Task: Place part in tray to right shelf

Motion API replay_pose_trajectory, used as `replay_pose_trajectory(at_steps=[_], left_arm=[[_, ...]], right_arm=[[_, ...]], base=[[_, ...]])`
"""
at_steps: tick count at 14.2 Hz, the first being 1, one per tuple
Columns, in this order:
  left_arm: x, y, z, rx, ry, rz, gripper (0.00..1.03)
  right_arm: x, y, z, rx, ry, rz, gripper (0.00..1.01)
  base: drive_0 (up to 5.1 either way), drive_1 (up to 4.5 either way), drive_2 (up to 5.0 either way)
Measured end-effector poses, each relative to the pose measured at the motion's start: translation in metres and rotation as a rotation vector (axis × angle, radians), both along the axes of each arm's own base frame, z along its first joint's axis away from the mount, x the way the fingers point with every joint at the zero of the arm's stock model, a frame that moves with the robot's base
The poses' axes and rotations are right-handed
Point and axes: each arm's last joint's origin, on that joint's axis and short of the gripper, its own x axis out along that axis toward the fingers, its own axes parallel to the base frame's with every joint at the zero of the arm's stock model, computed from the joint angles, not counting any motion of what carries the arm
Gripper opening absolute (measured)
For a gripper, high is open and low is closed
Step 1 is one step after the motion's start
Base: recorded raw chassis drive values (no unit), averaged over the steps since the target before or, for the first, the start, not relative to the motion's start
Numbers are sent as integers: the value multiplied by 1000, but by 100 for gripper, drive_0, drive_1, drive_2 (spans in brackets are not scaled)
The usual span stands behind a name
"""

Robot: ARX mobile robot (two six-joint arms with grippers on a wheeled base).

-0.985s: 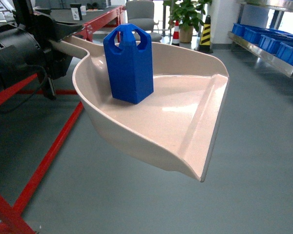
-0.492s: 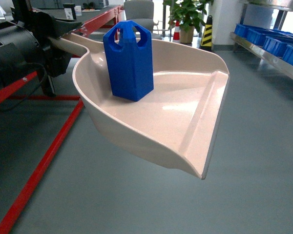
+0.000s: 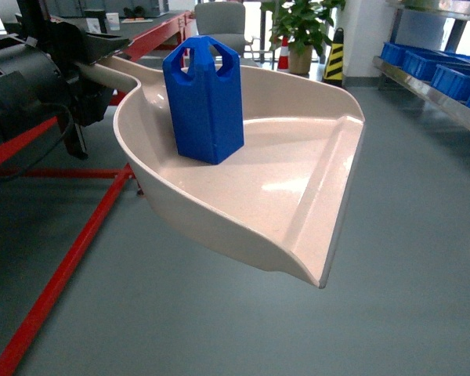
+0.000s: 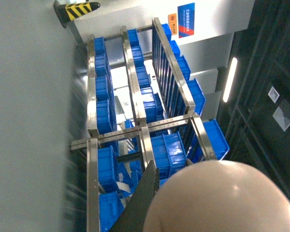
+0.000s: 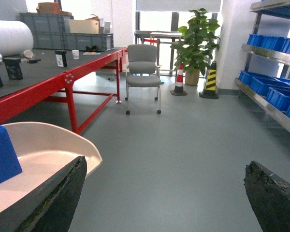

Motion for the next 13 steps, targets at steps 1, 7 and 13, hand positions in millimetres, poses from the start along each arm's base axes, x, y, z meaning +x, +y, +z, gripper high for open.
replay_pose_trajectory(at_steps=[1, 7, 13], left_arm=[[0, 0, -1, 1, 6, 1, 12], [0, 0, 0, 0, -1, 0, 12], [0, 0, 0, 1, 2, 0, 12]], right_arm=[[1, 0, -1, -1, 9, -2, 98], [0, 0, 0, 0, 0, -2, 98], [0, 0, 0, 0, -1, -2, 98]], base=[[-11, 396, -419], [-11, 396, -419], [-11, 396, -419]])
